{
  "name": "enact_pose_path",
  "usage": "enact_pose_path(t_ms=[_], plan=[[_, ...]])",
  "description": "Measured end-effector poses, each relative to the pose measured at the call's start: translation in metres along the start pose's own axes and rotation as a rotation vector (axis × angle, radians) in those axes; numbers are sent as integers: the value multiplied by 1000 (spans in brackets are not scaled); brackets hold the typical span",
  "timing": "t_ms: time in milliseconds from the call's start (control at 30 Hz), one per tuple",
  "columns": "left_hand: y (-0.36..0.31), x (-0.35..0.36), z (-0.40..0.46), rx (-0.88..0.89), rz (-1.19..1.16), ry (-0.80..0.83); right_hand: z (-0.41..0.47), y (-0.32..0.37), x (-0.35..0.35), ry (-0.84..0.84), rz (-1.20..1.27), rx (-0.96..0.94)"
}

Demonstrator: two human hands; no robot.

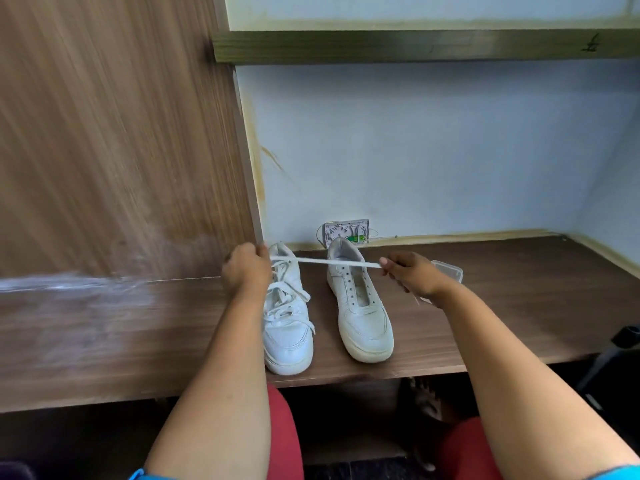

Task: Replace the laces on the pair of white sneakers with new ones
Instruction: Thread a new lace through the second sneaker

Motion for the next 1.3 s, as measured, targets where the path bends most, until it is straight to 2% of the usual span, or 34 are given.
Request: enact_pose_path(t_ms=[67, 100, 133, 167, 200, 233, 267, 333, 433, 500, 567, 633, 700, 767, 867, 967, 1033, 1167, 1300], plan=[[3, 11, -5, -89, 284, 105, -3, -6, 3, 6, -78, 40], [-10, 19, -11, -9, 383, 138, -4, -3, 8, 11, -109, 39], [-32, 32, -20, 148, 375, 179, -4, 3, 14, 22, -127, 21], [-55, 48, -33, 323, 276, 255, -3, 11, 20, 42, -137, -5], [-75, 63, -49, 439, 74, 387, -2, 21, 27, 62, -149, -41], [-91, 79, -68, 477, -114, 554, -2, 29, 32, 67, -173, -77], [-99, 95, -81, 454, -248, 683, -1, 35, 34, 51, -195, -109], [-99, 120, -89, 369, -256, 784, -2, 37, 27, -30, -151, -140], [-88, 118, -75, 348, -187, 716, -6, 12, 11, -93, 111, -73], [-83, 111, -63, 385, -218, 678, -6, -6, 10, -41, 342, -34], [-81, 110, -62, 423, -156, 686, -6, -16, 15, 12, 439, -15], [-81, 115, -66, 438, -70, 684, -3, -19, 23, 71, 406, 1], [-85, 123, -71, 442, -108, 694, -2, -15, 30, 98, 357, 4], [-89, 130, -77, 410, -209, 729, 0, -12, 30, 49, 305, 2], [-83, 132, -69, 368, -204, 658, 5, -17, 28, -57, 240, 25], [-73, 133, -64, 304, -223, 667, 9, -27, 34, -70, 231, 71], [-71, 135, -63, 302, -138, 673, 11, -31, 38, -72, 208, 93], [-70, 141, -63, 317, 37, 590, 8, -33, 30, -218, -139, 163], [-72, 145, -68, 334, 130, 524, 9, -40, 31, -177, -210, 264]])
Point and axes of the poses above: each hand's wrist, its own z-axis towards the middle knuckle, its own x-axis out of the palm, y = z × x, the point moved 8 cm from there along z, towards the middle knuckle, and after that the axes turned 13 degrees about y, right-handed, at the moved point
